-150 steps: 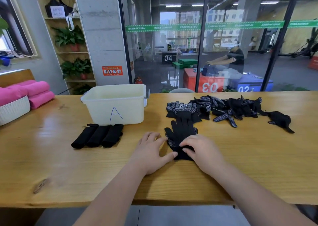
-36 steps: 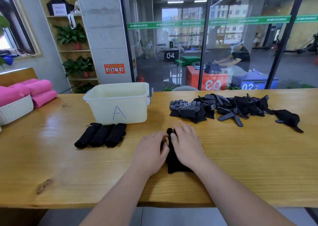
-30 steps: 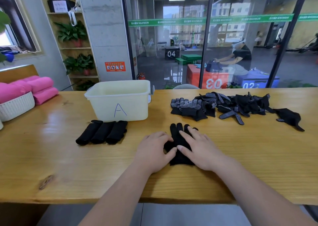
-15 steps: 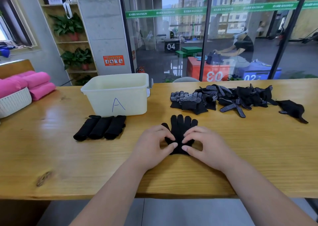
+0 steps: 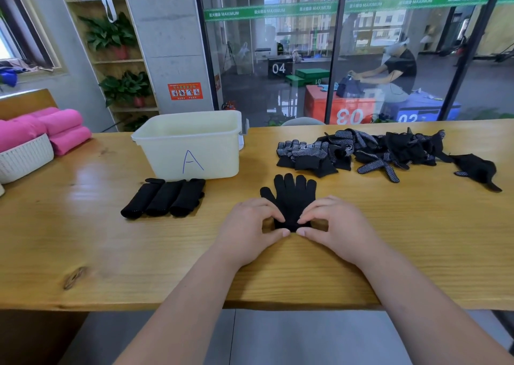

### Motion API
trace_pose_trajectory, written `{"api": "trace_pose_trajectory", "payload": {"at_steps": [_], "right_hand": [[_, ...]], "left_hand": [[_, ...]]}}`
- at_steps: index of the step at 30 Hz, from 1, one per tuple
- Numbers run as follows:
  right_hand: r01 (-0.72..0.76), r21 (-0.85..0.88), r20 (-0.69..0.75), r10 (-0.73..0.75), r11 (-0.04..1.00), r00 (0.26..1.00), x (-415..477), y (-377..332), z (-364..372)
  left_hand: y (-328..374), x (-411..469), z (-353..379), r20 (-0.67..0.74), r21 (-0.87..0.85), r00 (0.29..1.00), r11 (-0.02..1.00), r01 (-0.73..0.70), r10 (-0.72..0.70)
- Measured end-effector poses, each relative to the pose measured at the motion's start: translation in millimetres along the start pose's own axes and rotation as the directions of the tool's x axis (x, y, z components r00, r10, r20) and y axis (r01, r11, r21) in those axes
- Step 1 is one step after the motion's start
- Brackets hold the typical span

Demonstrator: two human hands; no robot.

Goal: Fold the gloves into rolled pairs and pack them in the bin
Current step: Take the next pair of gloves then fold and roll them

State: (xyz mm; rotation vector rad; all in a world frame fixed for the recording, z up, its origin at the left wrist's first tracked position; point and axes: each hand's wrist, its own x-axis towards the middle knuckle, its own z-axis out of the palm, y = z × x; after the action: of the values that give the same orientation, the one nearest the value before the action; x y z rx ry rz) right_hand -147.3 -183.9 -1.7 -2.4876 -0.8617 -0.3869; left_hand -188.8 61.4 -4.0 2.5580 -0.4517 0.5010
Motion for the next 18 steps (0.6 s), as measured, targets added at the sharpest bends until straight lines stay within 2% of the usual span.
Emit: {"api": "trace_pose_trajectory", "payload": {"at_steps": [11,18], "right_hand": [[0.023,-0.202,-0.003,-0.024,0.979,1.0,3.1,-7.1,1.2],[-0.041,-0.036,-0.045,0.039,0.999,0.998,-2.7,-7.3,-4.3]], "left_hand": [[-1.6,1.0,2.3,-0.036,0.037,0.999,0.999,-0.021,0.022],[1.5,-0.4,0.3,-0.047,0.064,0.998,0.997,-0.032,0.035]]}}
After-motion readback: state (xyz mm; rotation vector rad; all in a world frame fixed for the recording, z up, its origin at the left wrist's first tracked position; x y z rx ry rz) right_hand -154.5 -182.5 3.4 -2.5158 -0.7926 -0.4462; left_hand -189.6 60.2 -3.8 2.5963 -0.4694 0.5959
